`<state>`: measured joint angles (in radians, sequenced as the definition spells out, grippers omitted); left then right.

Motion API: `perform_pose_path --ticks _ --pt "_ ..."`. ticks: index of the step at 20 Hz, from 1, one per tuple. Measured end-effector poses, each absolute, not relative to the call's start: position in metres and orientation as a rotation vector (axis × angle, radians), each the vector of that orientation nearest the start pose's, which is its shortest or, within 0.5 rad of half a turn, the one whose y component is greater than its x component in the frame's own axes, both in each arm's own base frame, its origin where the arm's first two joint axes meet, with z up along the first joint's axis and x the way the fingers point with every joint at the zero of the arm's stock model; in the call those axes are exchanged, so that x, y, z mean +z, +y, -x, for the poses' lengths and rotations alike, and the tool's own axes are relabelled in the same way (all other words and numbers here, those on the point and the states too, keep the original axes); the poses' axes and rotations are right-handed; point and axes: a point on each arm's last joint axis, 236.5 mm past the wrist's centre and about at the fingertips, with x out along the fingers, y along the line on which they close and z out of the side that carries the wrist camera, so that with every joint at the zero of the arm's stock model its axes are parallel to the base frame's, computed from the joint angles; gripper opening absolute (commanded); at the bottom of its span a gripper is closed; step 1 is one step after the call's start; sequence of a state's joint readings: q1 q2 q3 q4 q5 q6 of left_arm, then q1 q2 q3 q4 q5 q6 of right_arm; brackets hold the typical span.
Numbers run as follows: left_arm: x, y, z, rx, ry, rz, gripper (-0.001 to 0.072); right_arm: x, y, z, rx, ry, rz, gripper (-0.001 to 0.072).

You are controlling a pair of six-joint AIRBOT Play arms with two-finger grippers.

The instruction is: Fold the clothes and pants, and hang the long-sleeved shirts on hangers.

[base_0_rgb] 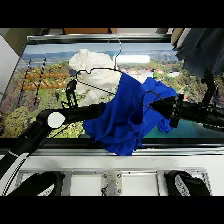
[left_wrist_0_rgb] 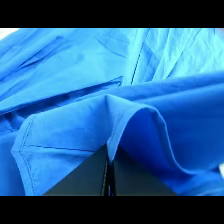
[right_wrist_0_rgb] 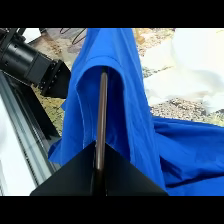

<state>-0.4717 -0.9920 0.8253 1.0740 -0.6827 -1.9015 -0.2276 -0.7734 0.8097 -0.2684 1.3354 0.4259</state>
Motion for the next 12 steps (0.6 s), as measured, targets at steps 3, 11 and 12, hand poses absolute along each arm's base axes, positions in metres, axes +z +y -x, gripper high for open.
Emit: perform_pose_path --ticks 3,11,12 --pt "0.054 -0.226 -0.326 -0.366 1.033 0.599 0.0008 0.201 0.162 -0.284 1.033 0.397 -0.164 0.0002" --pt "0.050 -0.172 -0.351 -0.238 1.008 0.645 0.0008 0.204 0.165 -0.275 1.048 0.393 -0.144 0.0001" --pt "0.050 -0.166 -0.354 -0.224 1.001 0.650 0.0009 0.204 0.166 -0.271 1.060 0.396 -0.140 0.0001"
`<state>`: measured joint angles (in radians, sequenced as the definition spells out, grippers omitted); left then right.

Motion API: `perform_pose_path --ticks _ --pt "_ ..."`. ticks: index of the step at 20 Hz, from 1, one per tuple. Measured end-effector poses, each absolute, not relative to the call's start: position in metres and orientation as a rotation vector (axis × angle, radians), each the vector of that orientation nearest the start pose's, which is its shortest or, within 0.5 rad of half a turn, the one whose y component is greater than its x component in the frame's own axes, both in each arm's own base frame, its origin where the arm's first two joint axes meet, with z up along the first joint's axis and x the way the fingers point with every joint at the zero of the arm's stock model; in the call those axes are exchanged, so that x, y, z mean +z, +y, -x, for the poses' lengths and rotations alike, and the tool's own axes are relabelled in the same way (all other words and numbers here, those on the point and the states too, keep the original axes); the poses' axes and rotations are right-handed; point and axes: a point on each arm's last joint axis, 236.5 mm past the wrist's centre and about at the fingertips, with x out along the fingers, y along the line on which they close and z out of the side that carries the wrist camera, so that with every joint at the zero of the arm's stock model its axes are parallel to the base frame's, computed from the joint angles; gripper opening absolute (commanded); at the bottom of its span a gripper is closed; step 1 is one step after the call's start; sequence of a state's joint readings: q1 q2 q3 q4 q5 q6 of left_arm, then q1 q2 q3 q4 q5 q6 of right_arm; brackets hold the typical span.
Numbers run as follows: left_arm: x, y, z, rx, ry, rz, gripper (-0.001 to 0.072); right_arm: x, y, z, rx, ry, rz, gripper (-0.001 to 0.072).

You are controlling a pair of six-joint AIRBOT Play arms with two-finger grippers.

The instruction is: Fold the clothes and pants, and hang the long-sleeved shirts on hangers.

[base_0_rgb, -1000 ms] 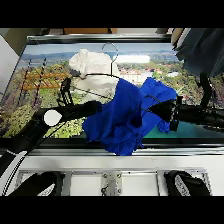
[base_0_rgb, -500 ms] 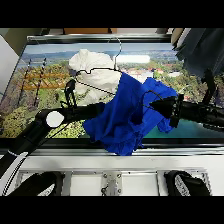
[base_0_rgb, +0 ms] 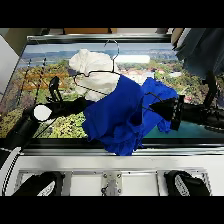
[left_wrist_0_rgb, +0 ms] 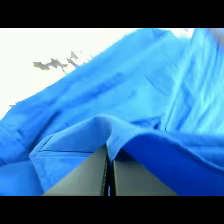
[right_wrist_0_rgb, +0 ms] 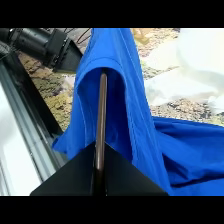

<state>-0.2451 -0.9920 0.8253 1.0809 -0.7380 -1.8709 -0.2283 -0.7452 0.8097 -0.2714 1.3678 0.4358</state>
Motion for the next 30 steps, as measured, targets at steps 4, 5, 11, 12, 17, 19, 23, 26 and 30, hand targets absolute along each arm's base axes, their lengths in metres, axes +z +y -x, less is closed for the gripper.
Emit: perform_pose_path --ticks 4,5,11,12,17,19,23,26,30 --pt "0.049 -0.145 -0.363 -0.183 0.981 0.658 0.0009 0.205 0.170 -0.260 1.097 0.404 -0.126 0.0001" --pt "0.049 -0.139 -0.365 -0.172 0.976 0.661 0.0008 0.205 0.171 -0.258 1.102 0.404 -0.123 0.0001" --pt "0.048 -0.109 -0.373 -0.112 0.954 0.674 0.0008 0.203 0.172 -0.251 1.117 0.425 -0.115 0.0001" --pt "0.048 -0.106 -0.374 -0.106 0.952 0.675 0.0008 0.203 0.172 -0.251 1.120 0.427 -0.116 0.0001" --pt "0.056 -0.099 -0.378 -0.109 0.933 0.647 0.0008 0.199 0.172 -0.249 1.119 0.448 -0.112 0.0001" --pt "0.069 -0.095 -0.383 -0.114 0.912 0.605 0.0008 0.197 0.172 -0.248 1.121 0.453 -0.109 0.0001" --pt "0.093 -0.093 -0.386 -0.132 0.897 0.531 0.0008 0.196 0.172 -0.246 1.127 0.462 -0.108 0.0001" --pt "0.115 -0.109 -0.383 -0.186 0.893 0.487 0.0008 0.196 0.172 -0.246 1.128 0.462 -0.108 0.0001" --pt "0.161 -0.155 -0.374 -0.325 0.853 0.411 0.0008 0.203 0.173 -0.248 1.127 0.435 -0.130 0.0001"
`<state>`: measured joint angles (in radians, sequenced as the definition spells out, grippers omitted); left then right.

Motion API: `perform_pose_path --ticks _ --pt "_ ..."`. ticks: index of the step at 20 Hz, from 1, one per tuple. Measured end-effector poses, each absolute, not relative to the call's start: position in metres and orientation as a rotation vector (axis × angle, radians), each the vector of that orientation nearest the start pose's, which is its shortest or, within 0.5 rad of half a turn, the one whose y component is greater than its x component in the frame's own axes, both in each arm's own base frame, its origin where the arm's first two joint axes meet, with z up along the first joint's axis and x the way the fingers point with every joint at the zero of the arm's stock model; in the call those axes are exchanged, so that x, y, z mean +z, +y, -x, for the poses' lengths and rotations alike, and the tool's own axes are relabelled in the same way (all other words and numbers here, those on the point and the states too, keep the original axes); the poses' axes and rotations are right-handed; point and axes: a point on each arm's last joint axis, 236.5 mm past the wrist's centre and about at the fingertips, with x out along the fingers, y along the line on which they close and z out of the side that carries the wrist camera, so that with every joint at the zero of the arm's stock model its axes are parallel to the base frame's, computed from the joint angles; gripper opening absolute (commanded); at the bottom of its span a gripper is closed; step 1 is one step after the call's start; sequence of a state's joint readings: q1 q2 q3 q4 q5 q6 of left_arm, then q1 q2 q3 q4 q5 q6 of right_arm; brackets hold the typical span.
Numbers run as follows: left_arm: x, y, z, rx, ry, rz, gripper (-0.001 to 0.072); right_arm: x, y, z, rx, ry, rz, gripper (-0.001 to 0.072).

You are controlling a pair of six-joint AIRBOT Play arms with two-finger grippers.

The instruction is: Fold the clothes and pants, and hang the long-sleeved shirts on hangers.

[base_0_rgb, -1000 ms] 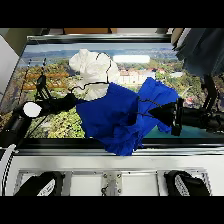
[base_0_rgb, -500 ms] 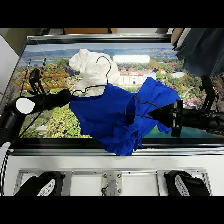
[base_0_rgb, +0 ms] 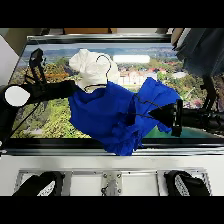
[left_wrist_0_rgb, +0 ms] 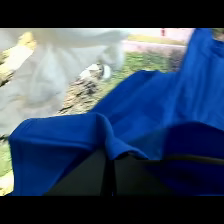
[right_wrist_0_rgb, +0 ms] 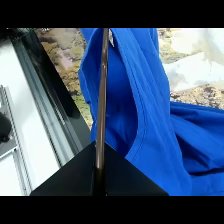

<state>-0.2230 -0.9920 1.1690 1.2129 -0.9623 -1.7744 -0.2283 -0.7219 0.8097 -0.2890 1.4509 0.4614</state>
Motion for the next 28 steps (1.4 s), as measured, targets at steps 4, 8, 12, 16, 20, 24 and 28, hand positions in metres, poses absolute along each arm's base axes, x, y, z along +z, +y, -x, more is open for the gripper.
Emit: perform_pose_path --ticks 4,8,12,16,20,24,28 --pt "0.219 -0.196 -0.357 -0.457 0.769 0.296 0.0008 0.219 0.176 -0.251 1.135 0.377 -0.176 0.0001" --pt "0.265 -0.215 -0.339 -0.506 0.695 0.219 0.0008 0.241 0.178 -0.253 1.126 0.286 -0.195 0.0001" --pt "0.298 -0.235 -0.323 -0.569 0.630 0.194 0.0008 0.258 0.179 -0.253 1.124 0.217 -0.209 0.0001" --pt "0.324 -0.250 -0.313 -0.623 0.567 0.198 0.0008 0.263 0.179 -0.252 1.123 0.195 -0.217 0.0002" --pt "0.337 -0.263 -0.304 -0.670 0.530 0.201 0.0008 0.265 0.179 -0.253 1.122 0.186 -0.219 0.0001" --pt "0.341 -0.275 -0.297 -0.704 0.518 0.199 0.0104 0.266 0.179 -0.253 1.123 0.185 -0.221 0.0002" --pt "0.343 -0.278 -0.294 -0.718 0.513 0.200 0.0555 0.265 0.179 -0.253 1.119 0.186 -0.219 0.0002"
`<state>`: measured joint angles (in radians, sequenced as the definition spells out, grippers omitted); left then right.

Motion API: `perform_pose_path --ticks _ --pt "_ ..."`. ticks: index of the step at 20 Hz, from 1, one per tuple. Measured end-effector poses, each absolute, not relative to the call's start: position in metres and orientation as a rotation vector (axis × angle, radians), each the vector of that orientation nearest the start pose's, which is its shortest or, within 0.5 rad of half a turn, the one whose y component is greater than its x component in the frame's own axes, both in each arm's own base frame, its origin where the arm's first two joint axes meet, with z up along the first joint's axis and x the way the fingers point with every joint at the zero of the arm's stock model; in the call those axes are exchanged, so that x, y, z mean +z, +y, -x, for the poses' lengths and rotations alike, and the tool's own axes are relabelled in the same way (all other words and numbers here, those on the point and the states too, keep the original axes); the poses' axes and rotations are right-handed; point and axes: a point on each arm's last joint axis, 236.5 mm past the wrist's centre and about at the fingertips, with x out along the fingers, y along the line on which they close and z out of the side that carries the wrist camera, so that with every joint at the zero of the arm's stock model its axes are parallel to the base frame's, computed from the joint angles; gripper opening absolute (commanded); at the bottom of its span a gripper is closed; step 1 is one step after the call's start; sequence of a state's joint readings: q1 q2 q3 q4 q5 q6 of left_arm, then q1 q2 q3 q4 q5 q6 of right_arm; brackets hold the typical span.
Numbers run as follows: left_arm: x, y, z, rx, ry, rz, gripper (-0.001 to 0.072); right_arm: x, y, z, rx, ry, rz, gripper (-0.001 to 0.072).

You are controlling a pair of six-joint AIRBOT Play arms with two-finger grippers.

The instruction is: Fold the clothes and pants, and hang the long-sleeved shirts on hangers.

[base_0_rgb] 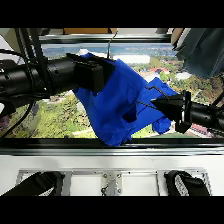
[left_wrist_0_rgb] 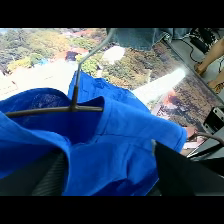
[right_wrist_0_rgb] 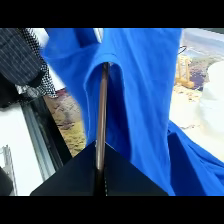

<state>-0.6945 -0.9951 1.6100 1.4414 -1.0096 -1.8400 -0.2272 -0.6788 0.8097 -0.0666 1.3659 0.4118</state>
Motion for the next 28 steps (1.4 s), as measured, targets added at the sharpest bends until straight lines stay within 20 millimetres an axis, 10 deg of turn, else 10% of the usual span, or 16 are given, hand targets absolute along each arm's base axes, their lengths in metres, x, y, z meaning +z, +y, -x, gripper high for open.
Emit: perform_pose_path --ticks 9,10,12,17,23,28 --pt "0.377 -0.215 -0.298 -0.599 0.414 0.246 0.0552 0.268 0.173 -0.264 1.072 0.163 -0.218 0.0001" --pt "0.378 -0.206 -0.298 -0.577 0.412 0.248 0.0452 0.269 0.173 -0.266 1.066 0.153 -0.216 0.0001" --pt "0.376 -0.191 -0.299 -0.539 0.422 0.249 0.0005 0.277 0.170 -0.270 1.047 0.116 -0.221 0.0001" --pt "0.362 -0.178 -0.305 -0.491 0.472 0.235 0.0009 0.295 0.148 -0.297 0.902 0.029 -0.200 0.0001" --pt "0.333 -0.182 -0.320 -0.469 0.565 0.210 0.0009 0.327 0.063 -0.336 0.515 -0.067 -0.065 0.0001" --pt "0.316 -0.188 -0.331 -0.465 0.613 0.184 0.0009 0.360 -0.023 -0.329 0.179 -0.164 0.032 0.0001"
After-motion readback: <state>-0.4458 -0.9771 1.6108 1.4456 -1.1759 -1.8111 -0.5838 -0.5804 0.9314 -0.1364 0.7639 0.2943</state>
